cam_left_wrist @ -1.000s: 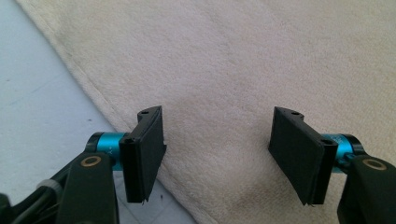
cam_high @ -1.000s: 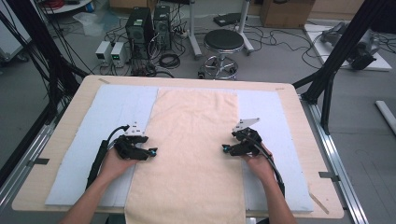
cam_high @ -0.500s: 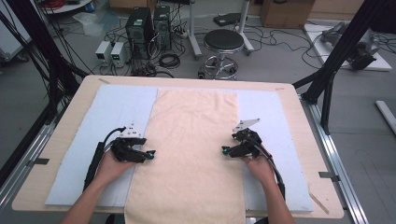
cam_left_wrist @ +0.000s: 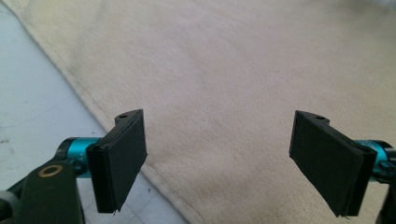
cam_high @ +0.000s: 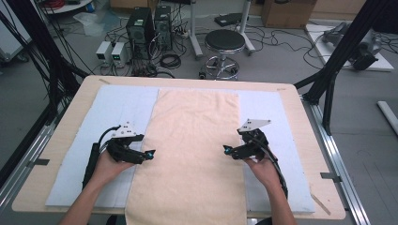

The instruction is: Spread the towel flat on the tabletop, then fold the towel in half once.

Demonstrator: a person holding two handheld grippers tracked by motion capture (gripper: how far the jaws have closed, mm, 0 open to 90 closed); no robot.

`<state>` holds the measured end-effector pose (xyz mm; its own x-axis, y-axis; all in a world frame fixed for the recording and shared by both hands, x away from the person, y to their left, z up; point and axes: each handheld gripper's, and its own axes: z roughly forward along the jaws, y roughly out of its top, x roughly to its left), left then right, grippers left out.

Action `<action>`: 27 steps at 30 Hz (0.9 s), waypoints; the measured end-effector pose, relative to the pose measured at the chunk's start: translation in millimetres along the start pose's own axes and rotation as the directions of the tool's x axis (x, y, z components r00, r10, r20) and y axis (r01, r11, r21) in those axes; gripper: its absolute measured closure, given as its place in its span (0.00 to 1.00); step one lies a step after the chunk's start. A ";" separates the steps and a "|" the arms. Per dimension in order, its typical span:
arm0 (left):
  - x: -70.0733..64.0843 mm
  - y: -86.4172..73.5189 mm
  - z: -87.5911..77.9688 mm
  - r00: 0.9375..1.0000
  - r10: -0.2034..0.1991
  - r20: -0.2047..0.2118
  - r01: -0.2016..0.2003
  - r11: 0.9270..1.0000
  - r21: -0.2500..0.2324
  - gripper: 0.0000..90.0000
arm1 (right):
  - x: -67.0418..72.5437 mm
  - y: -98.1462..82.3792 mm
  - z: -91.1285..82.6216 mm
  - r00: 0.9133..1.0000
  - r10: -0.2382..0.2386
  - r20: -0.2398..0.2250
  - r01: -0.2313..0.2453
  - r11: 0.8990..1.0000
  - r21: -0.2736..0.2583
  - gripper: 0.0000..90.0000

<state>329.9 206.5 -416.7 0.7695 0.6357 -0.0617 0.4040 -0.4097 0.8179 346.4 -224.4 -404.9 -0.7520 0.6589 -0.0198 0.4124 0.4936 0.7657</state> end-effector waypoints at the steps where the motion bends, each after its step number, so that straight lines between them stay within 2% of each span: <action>1: -0.7 0.6 -0.9 1.000 -0.006 0.001 0.006 1.000 -0.013 0.21 | 0.8 0.2 -2.0 1.000 0.002 0.002 -0.002 1.000 -0.004 0.14; 8: -4.1 5.4 -3.2 1.000 0.005 0.014 -0.005 1.000 -0.023 0.20 | 2.9 -2.0 -9.9 1.000 0.010 -0.005 -0.010 0.999 -0.034 0.14; 22: -5.7 6.6 -0.8 1.000 0.009 0.026 -0.008 1.000 -0.024 0.20 | -1.0 -8.8 -6.9 1.000 0.026 -0.002 -0.026 1.000 0.006 0.14; 27: -4.9 7.4 0.8 1.000 0.007 0.030 -0.006 1.000 -0.019 0.20 | -2.0 -9.1 -9.2 1.000 0.022 -0.003 -0.022 1.000 -0.002 0.14</action>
<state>329.5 199.8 -410.8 0.7867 0.6130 -0.0731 0.3896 -0.4012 0.8290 339.3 -235.5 -405.9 -0.7444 0.6677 -0.0005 0.4280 0.4777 0.7672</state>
